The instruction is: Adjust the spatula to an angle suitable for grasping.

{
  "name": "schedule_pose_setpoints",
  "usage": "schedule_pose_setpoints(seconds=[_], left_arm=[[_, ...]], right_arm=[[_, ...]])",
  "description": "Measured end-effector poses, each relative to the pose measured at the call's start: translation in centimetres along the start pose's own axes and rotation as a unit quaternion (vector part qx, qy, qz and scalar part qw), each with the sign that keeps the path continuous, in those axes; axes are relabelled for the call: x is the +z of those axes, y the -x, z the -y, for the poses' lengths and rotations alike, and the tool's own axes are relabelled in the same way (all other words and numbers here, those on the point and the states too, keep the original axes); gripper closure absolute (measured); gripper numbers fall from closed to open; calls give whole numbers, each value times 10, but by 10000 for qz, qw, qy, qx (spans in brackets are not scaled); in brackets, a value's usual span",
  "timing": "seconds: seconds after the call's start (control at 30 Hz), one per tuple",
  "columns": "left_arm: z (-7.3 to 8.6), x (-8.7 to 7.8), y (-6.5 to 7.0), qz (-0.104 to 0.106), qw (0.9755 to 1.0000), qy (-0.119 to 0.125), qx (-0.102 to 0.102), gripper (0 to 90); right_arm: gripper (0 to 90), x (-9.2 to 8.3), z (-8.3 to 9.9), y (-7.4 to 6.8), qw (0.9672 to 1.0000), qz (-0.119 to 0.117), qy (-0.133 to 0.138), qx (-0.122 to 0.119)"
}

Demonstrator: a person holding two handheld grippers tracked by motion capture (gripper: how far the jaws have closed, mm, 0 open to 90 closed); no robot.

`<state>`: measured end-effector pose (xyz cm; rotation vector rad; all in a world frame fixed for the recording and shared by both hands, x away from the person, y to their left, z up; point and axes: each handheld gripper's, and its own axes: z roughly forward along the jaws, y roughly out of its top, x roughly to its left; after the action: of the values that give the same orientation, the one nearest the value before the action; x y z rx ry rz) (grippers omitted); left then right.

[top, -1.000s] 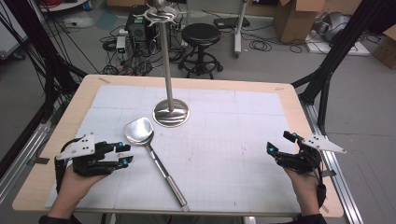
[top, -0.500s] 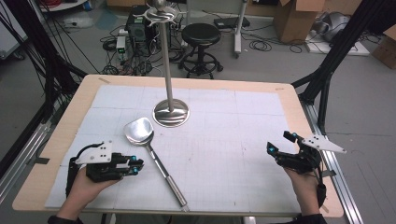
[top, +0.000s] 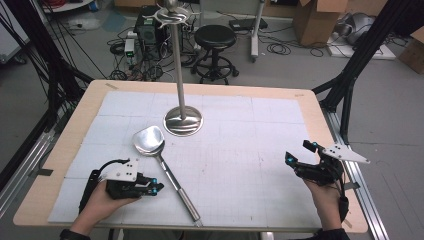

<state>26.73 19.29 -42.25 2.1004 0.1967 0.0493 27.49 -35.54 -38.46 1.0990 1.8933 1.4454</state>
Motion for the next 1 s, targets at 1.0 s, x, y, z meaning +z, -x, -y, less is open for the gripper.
schedule_pose_setpoints(seconds=[1.0], left_arm=[[-18, 64, -1, 488, 9911, -840, 915, 899]], right_arm=[[154, 1, -1, 1, 10000, -9, 15, 27]])
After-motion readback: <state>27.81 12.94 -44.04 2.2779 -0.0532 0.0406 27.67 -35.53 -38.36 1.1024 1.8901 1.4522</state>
